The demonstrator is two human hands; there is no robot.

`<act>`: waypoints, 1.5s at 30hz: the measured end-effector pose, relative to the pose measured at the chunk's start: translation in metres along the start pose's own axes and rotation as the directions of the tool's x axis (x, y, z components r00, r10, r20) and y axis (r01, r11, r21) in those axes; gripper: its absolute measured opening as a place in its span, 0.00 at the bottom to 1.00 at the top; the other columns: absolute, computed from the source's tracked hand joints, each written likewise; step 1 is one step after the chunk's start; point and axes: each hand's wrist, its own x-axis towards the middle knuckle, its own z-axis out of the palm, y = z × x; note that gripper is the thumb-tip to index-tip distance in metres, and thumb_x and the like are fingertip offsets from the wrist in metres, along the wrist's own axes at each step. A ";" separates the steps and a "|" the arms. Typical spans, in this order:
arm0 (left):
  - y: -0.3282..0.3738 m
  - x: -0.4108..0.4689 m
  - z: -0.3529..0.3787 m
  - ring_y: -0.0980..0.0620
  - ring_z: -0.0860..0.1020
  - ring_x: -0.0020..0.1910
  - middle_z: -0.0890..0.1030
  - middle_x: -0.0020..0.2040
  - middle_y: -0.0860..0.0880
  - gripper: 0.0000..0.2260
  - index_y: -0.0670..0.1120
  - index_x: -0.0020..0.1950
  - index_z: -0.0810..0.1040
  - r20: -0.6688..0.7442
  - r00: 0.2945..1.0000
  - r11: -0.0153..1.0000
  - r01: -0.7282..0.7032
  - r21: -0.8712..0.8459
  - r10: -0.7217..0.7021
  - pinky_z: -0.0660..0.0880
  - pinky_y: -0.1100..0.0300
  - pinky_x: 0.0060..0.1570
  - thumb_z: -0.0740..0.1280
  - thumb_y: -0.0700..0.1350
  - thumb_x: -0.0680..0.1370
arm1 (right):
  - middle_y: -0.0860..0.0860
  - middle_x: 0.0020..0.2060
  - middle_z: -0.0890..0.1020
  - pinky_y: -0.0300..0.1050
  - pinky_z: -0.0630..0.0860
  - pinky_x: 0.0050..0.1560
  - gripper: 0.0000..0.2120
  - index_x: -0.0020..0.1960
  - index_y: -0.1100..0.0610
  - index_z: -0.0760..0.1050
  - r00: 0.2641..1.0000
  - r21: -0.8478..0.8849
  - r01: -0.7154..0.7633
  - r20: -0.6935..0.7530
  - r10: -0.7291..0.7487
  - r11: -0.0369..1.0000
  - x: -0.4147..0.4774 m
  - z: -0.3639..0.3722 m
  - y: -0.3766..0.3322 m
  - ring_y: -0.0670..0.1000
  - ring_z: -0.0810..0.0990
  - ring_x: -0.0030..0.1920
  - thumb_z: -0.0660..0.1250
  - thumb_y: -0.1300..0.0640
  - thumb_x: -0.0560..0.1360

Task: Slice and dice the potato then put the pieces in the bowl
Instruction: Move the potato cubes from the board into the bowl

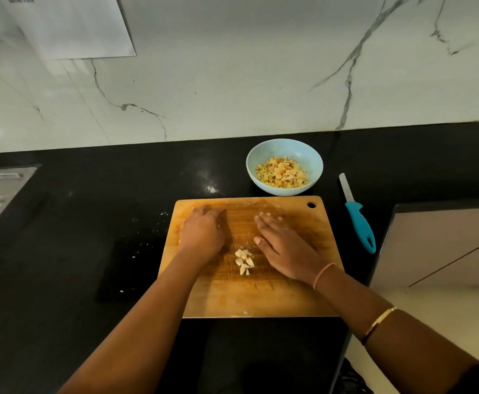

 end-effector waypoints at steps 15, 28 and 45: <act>-0.014 0.000 -0.015 0.36 0.61 0.71 0.59 0.74 0.38 0.32 0.50 0.78 0.45 0.089 0.830 0.823 0.557 -0.111 -0.550 0.59 0.42 0.68 0.59 0.44 0.80 | 0.56 0.74 0.63 0.34 0.42 0.70 0.23 0.75 0.62 0.56 0.973 0.061 -0.038 -0.223 0.051 0.997 -0.021 0.018 -0.012 0.51 0.56 0.75 0.53 0.57 0.83; -0.040 0.018 -0.032 0.44 0.76 0.45 0.73 0.41 0.42 0.21 0.39 0.66 0.68 0.119 0.728 0.677 0.676 -0.292 -0.676 0.69 0.49 0.62 0.54 0.54 0.82 | 0.55 0.75 0.61 0.32 0.39 0.70 0.23 0.76 0.61 0.54 0.987 0.026 -0.014 -0.162 0.018 1.000 -0.021 0.017 -0.018 0.48 0.54 0.76 0.51 0.56 0.83; -0.060 0.009 -0.043 0.50 0.71 0.37 0.72 0.39 0.45 0.26 0.37 0.62 0.71 0.148 0.842 0.736 0.528 -0.424 -0.519 0.69 0.54 0.47 0.48 0.58 0.83 | 0.54 0.74 0.64 0.34 0.42 0.71 0.33 0.75 0.61 0.58 0.983 0.039 0.003 -0.181 0.004 0.999 -0.027 0.020 -0.038 0.42 0.52 0.73 0.43 0.43 0.77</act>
